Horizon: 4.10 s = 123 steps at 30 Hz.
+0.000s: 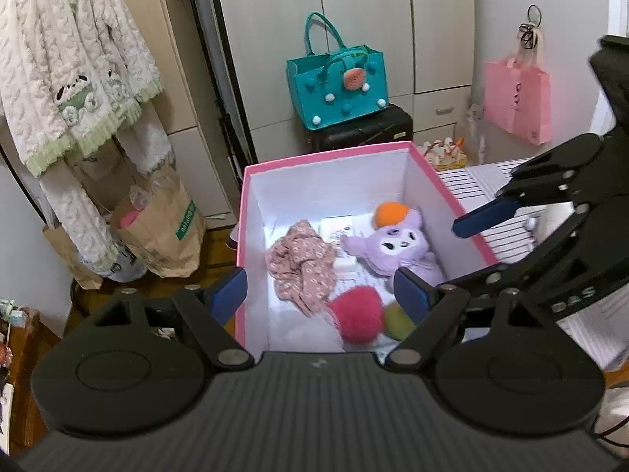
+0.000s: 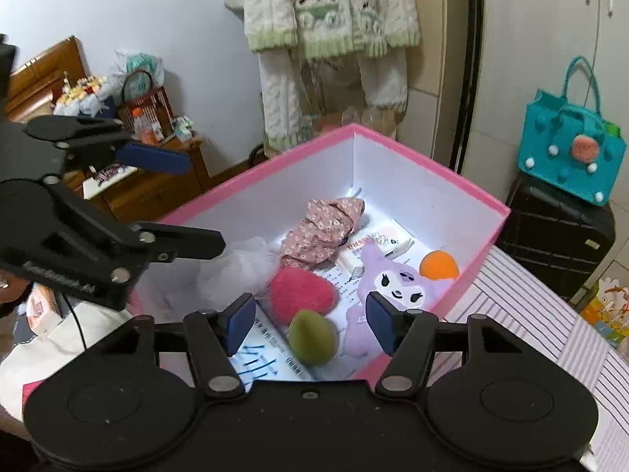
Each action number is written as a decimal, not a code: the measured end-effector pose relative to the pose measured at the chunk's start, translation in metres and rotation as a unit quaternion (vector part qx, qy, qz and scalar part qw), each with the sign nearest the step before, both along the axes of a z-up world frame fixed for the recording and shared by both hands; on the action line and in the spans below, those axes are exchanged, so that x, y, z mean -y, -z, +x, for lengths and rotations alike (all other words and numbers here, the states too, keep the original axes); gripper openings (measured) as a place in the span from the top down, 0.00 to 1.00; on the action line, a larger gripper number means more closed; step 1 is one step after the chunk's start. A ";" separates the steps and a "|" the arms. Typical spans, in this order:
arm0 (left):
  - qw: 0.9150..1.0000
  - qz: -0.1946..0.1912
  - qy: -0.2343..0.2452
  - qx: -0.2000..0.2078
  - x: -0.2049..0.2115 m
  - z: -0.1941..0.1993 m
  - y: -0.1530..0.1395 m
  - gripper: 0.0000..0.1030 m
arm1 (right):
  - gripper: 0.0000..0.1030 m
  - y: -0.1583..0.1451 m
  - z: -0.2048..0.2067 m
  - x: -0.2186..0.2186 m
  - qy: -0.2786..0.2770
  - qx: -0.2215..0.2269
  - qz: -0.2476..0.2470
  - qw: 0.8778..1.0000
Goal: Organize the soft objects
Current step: 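Open both grippers dropping the sponge and puff into the box, then withdraw both tools from the box toward the white panda plush, then grasp the white panda plush with the left gripper while the right grips it too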
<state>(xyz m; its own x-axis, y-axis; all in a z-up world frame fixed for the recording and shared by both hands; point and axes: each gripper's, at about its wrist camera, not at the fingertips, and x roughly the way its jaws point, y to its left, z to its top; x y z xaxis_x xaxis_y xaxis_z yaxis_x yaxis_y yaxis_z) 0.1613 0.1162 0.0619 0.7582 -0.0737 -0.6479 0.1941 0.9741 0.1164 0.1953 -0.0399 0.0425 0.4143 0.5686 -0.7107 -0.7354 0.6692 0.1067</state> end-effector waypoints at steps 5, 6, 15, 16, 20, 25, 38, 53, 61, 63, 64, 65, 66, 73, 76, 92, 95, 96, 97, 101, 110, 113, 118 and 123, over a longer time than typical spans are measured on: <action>1.000 -0.021 0.011 -0.012 0.000 -0.015 -0.014 0.20 | 0.33 -0.022 -0.026 0.017 0.010 0.017 0.013 1.000; 0.999 -0.027 0.014 -0.016 0.000 -0.018 -0.018 0.19 | 0.33 -0.026 -0.031 0.020 0.010 0.021 0.016 1.000; 0.997 -0.058 0.035 -0.025 0.004 -0.053 -0.051 0.07 | 0.16 -0.060 -0.082 0.051 0.012 0.061 0.047 0.997; 0.998 -0.055 0.038 -0.021 0.006 -0.058 -0.053 0.07 | 0.11 -0.062 -0.087 0.055 0.015 0.063 0.051 0.997; 0.997 -0.057 0.053 -0.029 0.013 -0.073 -0.061 0.03 | 0.06 -0.065 -0.105 0.068 0.031 0.063 0.044 0.997; 0.993 -0.066 0.077 -0.055 0.027 -0.088 -0.061 0.00 | 0.06 -0.062 -0.127 0.086 0.065 0.075 0.023 0.995; 0.980 -0.067 0.150 -0.111 0.080 -0.103 -0.039 0.00 | 0.06 -0.025 -0.159 0.154 0.130 0.059 0.068 0.987; 0.974 -0.090 0.179 -0.106 0.112 -0.088 0.000 0.01 | 0.06 0.039 -0.163 0.200 0.161 0.097 0.111 0.976; 0.972 -0.114 0.199 -0.053 0.139 -0.083 0.014 0.01 | 0.06 0.075 -0.146 0.220 0.184 0.109 0.146 0.966; 0.973 -0.103 0.205 -0.023 0.150 -0.083 0.020 0.01 | 0.06 0.080 -0.140 0.220 0.197 0.124 0.138 0.963; 0.974 -0.100 0.203 -0.012 0.156 -0.081 0.023 0.01 | 0.06 0.084 -0.138 0.219 0.202 0.129 0.134 0.962; 0.974 -0.106 0.202 -0.004 0.160 -0.078 0.027 0.01 | 0.06 0.087 -0.135 0.219 0.209 0.134 0.130 0.960; 0.972 -0.117 0.203 -0.001 0.162 -0.074 0.029 0.01 | 0.06 0.091 -0.132 0.219 0.217 0.137 0.128 0.958; 0.967 -0.168 0.193 0.015 0.182 -0.049 0.051 0.02 | 0.06 0.112 -0.108 0.212 0.272 0.133 0.095 0.948; 0.963 -0.190 0.191 0.013 0.191 -0.038 0.064 0.02 | 0.06 0.114 -0.098 0.207 0.273 0.143 0.079 0.948; 0.961 -0.234 0.145 -0.027 0.232 0.052 0.103 0.06 | 0.08 0.127 -0.036 0.215 0.305 0.082 0.081 0.945; 0.961 -0.239 0.136 -0.042 0.234 0.060 0.110 0.09 | 0.09 0.129 -0.030 0.212 0.301 0.068 0.084 0.948; 0.960 -0.241 0.134 -0.046 0.235 0.062 0.113 0.10 | 0.09 0.130 -0.028 0.210 0.303 0.065 0.083 0.947; 0.959 -0.243 0.133 -0.050 0.236 0.065 0.115 0.12 | 0.09 0.131 -0.027 0.209 0.306 0.062 0.082 0.947; 0.961 -0.236 0.135 -0.056 0.243 0.069 0.121 0.18 | 0.13 0.134 -0.021 0.209 0.305 0.043 0.094 0.947; 0.962 -0.223 0.148 -0.061 0.251 0.073 0.129 0.38 | 0.28 0.135 -0.023 0.205 0.291 0.056 0.082 0.952; 0.960 -0.227 0.145 -0.068 0.249 0.074 0.132 0.38 | 0.30 0.133 -0.029 0.198 0.287 0.080 0.063 0.953; 0.958 -0.239 0.139 -0.071 0.248 0.071 0.132 0.39 | 0.32 0.131 -0.036 0.203 0.293 0.080 0.069 0.950; 0.957 -0.241 0.146 -0.069 0.248 0.065 0.131 0.39 | 0.33 0.124 -0.053 0.196 0.297 0.108 0.055 0.947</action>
<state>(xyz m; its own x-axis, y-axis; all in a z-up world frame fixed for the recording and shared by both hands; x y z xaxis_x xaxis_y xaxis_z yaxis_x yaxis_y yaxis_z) 0.2263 -0.1322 -0.0687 0.5700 -0.5841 -0.5779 0.4469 0.8105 -0.3786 0.1425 -0.2363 -0.0817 0.8135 0.2558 -0.5223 -0.2455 0.9652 0.0904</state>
